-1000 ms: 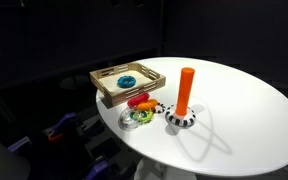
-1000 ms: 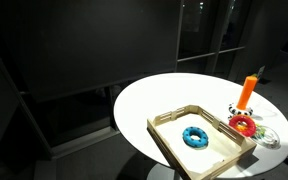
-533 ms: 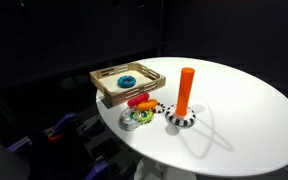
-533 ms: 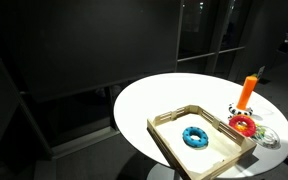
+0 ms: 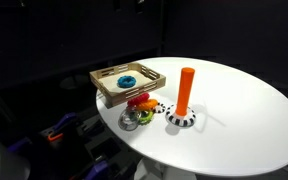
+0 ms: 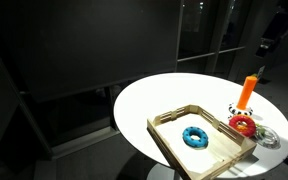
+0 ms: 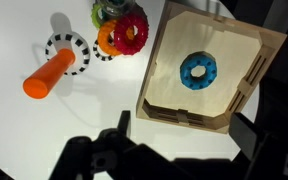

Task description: Remove the blue circular object from the wooden tray

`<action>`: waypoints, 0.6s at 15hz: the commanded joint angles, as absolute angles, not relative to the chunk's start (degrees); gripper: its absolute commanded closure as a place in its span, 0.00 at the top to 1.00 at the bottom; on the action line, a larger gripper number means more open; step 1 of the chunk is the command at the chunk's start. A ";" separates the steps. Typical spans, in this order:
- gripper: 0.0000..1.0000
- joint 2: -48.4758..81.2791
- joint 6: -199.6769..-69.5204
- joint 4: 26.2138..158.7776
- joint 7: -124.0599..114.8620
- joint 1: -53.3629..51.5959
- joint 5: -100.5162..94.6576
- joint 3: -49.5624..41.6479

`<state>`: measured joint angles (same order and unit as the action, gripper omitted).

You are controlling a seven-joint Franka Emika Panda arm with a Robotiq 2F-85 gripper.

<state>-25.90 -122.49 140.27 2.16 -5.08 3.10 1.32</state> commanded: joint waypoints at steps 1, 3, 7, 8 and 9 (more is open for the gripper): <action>1.00 -18.25 -120.99 134.74 1.83 -5.55 3.04 2.87; 1.00 -14.82 -121.35 133.46 1.26 -5.39 1.92 3.85; 1.00 -9.20 -120.81 131.38 1.33 -5.47 1.51 4.72; 1.00 -8.18 -120.72 130.99 1.42 -5.48 1.35 4.83; 1.00 -7.31 -120.71 130.58 1.30 -5.45 1.16 4.90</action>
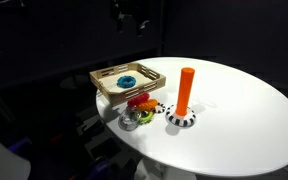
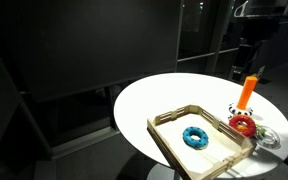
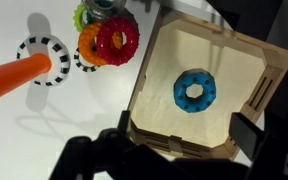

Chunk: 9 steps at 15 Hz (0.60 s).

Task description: Remove the blue circular object from the wooden tray

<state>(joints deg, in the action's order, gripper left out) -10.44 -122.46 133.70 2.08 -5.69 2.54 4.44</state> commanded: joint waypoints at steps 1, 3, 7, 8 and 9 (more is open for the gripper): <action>1.00 -6.84 -120.76 130.31 1.37 -5.44 1.13 4.88; 1.00 -7.71 -122.33 132.34 2.08 -5.56 2.10 4.72; 1.00 -7.07 -122.26 131.70 2.07 -5.55 2.05 4.73; 1.00 -7.07 -122.25 131.69 2.07 -5.55 2.05 4.73; 1.00 -6.34 -122.63 131.42 1.29 -5.50 1.95 4.79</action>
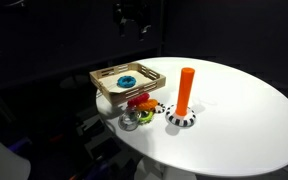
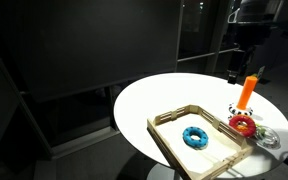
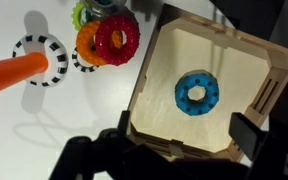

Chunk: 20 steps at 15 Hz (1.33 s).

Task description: Remove the blue circular object from the wooden tray

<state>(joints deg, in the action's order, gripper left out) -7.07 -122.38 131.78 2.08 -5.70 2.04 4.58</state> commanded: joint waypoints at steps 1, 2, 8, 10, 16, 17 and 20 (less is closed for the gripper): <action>1.00 -4.98 -122.92 130.98 1.11 -5.64 1.11 5.08; 1.00 -3.75 -123.14 130.63 1.10 -5.79 0.81 5.29; 1.00 5.36 -129.66 129.11 0.41 -7.35 -1.33 6.85; 1.00 8.10 -131.99 128.71 -0.50 -8.01 -3.04 7.03; 1.00 14.39 -137.03 127.57 -0.97 -8.90 -4.37 6.50; 1.00 15.20 -137.58 127.41 -0.81 -8.84 -4.19 6.44; 1.00 17.33 -139.73 127.30 -0.76 -8.84 -4.03 6.19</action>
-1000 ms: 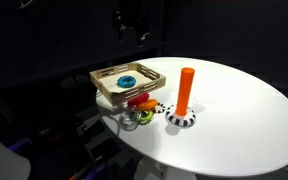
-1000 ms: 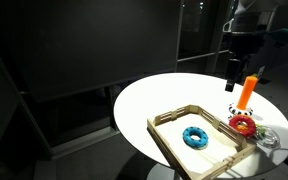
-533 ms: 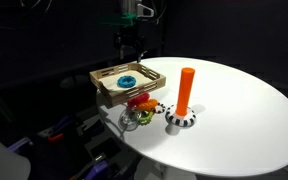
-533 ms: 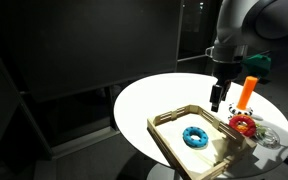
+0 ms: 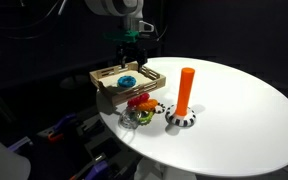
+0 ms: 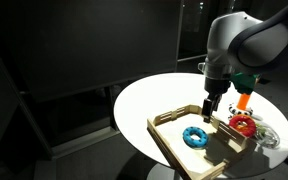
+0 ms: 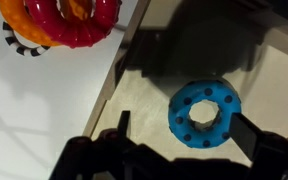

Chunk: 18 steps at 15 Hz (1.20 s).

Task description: Remove the blue circular object from the wooden tray

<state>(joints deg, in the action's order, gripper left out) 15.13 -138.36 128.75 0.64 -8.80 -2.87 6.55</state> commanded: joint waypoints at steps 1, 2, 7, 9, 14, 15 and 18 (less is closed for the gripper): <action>1.00 18.10 -140.40 127.26 -0.66 -8.83 -3.84 6.18; 1.00 18.72 -140.92 127.21 -0.57 -8.83 -3.62 6.21; 1.00 21.03 -142.37 127.12 -0.46 -8.82 -3.32 6.13; 1.00 21.70 -143.12 127.15 -0.55 -8.86 -3.33 6.05; 1.00 23.46 -144.47 126.94 -0.97 -9.09 -3.69 5.62; 1.00 23.82 -144.74 126.86 -1.05 -9.13 -3.72 5.55; 1.00 24.95 -145.29 126.30 -1.76 -9.53 -4.24 5.04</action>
